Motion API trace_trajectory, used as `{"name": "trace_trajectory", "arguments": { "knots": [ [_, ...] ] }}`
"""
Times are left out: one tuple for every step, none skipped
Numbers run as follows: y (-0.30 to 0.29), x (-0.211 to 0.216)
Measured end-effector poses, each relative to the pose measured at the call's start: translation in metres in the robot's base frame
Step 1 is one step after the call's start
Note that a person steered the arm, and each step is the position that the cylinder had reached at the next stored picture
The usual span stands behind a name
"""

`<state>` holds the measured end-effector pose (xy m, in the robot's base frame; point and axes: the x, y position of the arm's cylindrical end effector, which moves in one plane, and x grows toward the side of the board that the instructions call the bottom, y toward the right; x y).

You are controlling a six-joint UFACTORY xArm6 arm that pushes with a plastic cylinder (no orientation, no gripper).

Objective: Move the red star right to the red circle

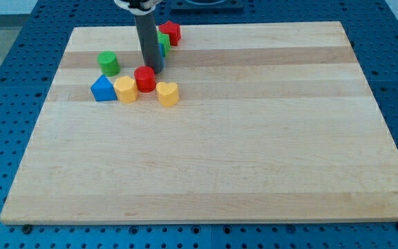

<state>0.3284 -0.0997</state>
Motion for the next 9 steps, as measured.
{"name": "trace_trajectory", "arguments": {
  "knots": [
    [0.086, -0.012],
    [0.123, -0.076],
    [0.088, -0.13],
    [0.069, -0.135],
    [0.045, -0.136],
    [0.016, -0.135],
    [-0.014, -0.137],
    [-0.042, -0.136],
    [-0.065, -0.136]
  ]
}}
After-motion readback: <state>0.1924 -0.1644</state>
